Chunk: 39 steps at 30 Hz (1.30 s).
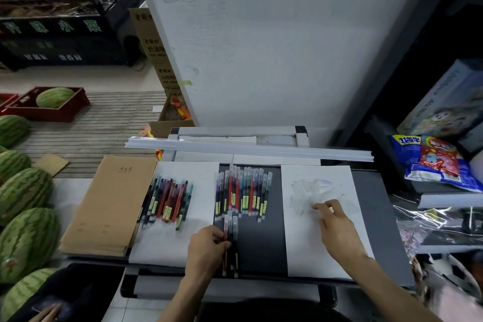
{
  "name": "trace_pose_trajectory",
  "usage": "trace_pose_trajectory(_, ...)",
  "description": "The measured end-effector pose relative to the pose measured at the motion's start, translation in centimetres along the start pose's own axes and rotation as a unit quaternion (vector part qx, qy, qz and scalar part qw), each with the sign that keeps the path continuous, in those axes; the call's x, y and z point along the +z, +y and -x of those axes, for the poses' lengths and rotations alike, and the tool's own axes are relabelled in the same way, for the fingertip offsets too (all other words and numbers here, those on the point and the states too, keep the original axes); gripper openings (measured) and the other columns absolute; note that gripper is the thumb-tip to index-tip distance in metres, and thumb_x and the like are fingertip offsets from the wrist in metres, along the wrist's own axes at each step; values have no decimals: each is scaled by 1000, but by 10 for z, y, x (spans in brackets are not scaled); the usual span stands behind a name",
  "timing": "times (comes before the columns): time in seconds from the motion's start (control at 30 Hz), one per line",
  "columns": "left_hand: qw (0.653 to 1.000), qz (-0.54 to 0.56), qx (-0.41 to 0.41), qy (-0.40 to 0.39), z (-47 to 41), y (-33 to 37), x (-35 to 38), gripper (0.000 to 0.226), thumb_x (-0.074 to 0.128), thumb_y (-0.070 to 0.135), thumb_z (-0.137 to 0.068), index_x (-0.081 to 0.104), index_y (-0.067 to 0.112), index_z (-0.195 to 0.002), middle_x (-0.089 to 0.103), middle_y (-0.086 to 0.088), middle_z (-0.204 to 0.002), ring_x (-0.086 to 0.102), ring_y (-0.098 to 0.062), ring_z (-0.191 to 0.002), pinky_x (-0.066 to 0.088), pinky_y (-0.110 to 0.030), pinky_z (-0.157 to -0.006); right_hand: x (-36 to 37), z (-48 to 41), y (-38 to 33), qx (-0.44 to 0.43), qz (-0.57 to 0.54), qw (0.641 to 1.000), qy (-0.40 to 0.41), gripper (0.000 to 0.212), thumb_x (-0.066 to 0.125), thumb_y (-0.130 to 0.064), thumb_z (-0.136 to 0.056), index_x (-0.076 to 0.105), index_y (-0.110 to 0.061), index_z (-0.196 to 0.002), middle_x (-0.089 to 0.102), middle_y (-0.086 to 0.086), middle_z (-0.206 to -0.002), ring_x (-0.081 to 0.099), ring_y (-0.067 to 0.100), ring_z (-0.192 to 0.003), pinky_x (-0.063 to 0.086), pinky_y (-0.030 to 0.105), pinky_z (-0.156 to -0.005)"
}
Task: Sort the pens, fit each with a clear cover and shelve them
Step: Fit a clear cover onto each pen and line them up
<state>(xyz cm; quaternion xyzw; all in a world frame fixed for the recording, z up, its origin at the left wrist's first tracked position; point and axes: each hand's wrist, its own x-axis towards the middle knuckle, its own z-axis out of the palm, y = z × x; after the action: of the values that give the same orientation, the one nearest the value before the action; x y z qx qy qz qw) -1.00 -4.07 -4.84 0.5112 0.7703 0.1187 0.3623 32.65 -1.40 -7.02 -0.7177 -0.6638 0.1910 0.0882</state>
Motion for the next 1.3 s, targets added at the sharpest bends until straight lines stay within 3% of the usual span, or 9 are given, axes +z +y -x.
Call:
trace_pose_trajectory(0.1, 1000, 14, 1, 7, -2, -2, 1, 15, 85, 28, -82, 71, 27, -79, 72, 11, -78, 69, -7, -74, 62, -37, -73, -2, 1, 1, 32, -18, 999, 4, 37, 50, -3, -98, 59, -17, -130, 50, 3, -120, 60, 20, -60, 49, 32, -53)
trace_pose_trajectory(0.37, 999, 41, -7, 14, -8, 0, -1, 20, 88, 25, -81, 68, 24, -83, 71, 6, -83, 67, -9, -76, 51, -25, -65, -7, -2, -8, 41, 22, 999, -8, 11, 52, -26, -104, 59, -19, -108, 53, -1, -111, 61, 24, -76, 51, 36, -62)
trace_pose_trajectory(0.57, 998, 51, -12, 27, -9, 2, -10, 19, 86, 31, -84, 70, 24, -92, 72, 5, -81, 67, -9, -72, 53, -26, -64, -10, -2, -18, 17, 5, 1000, -11, 38, 57, -20, -98, 54, -20, -136, 56, 1, -120, 65, 27, -92, 55, 40, -69)
trace_pose_trajectory(0.67, 998, 39, 2, 56, -14, 3, -25, 17, 80, 29, -91, 69, 20, -99, 69, 5, -76, 65, -11, -66, 52, -26, -60, -10, -4, -20, 2, 35, 999, -17, 20, 56, -24, -100, 61, -19, -118, 55, -3, -110, 62, 22, -83, 52, 35, -64)
trace_pose_trajectory(0.8, 990, -38, 21, 131, -32, -4, -52, 20, 70, 21, -97, 68, 13, -115, 71, -2, -102, 66, -17, -84, 53, -32, -72, -13, -4, -22, 10, 36, 999, -28, 12, 56, -28, -102, 61, -17, -100, 55, -5, -99, 54, 17, -78, 45, 30, -65)
trace_pose_trajectory(0.87, 983, -90, 41, 157, -44, -7, -61, 5, 67, 16, -95, 64, 13, -92, 64, -2, -87, 59, -20, -75, 47, -35, -64, -15, -2, -23, 22, 2, 999, -30, 11, 59, -27, -101, 58, -19, -94, 58, -6, -92, 55, 18, -76, 46, 31, -66)
trace_pose_trajectory(1.0, 971, -180, 39, 153, -63, -4, -65, 33, 62, 14, -95, 42, 14, -69, 49, -2, -67, 47, -20, -59, 31, -33, -51, -24, 7, -33, 44, -150, 987, -26, 18, 66, -18, -99, 62, -32, -109, 66, -8, -83, 63, 10, -74, 47, 14, -66)
trace_pose_trajectory(1.17, 963, -242, 3, 116, -70, 8, -67, 16, 58, 16, -97, 53, 11, -83, 59, -7, -83, 57, -28, -75, 46, -35, -59, -37, 21, -52, 84, -319, 942, -54, 26, 65, -13, -99, 70, -36, -109, 72, 1, -82, 67, 6, -73, 50, 12, -71)
trace_pose_trajectory(1.3, 966, -236, -9, 100, -62, 14, -66, 15, 58, 21, -89, 56, 11, -78, 60, -4, -75, 60, -27, -69, 51, -34, -60, -45, 27, -69, 197, -597, 771, -103, 14, 65, -12, -101, 74, -11, -111, 64, 13, -82, 69, 25, -74, 58, 34, -79)
